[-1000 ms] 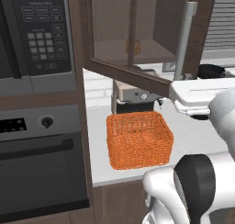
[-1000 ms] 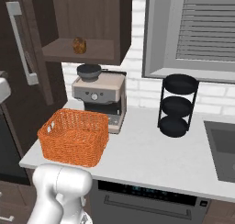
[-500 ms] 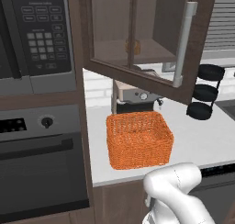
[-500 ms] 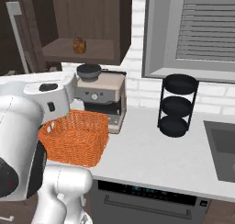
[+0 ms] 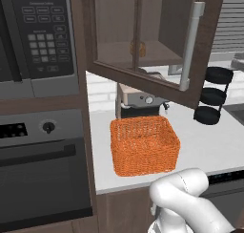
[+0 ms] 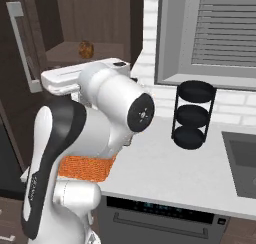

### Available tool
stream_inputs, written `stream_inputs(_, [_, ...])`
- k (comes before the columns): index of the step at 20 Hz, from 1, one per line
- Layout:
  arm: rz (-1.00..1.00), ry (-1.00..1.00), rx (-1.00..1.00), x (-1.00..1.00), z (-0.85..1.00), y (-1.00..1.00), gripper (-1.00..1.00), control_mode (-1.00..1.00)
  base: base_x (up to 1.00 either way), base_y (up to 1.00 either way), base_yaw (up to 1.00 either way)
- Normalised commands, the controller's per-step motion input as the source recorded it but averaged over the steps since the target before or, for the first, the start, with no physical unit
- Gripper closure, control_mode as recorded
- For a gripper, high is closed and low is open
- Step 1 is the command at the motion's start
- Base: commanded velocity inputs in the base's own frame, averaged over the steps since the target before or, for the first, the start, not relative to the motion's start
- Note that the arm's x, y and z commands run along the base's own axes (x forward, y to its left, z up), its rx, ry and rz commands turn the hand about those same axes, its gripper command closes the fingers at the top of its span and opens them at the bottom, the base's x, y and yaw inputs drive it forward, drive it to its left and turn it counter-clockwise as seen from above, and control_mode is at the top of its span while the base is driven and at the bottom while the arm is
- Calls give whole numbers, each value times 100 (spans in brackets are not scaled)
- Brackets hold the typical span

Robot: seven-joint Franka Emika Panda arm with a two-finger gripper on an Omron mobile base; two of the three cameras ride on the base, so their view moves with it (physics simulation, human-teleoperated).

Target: Open the cabinet, pick up the bread from the cabinet and place it in the basket. Then move the basket to the dining counter.

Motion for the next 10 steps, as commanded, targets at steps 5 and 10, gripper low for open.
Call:
stream_inputs(5, [15, -5, 0, 52, -7, 16, -100, -100, 0, 0, 0])
stream_inputs(10, [5, -6, 0, 28, 0, 51, -100, -100, 0, 0, 0])
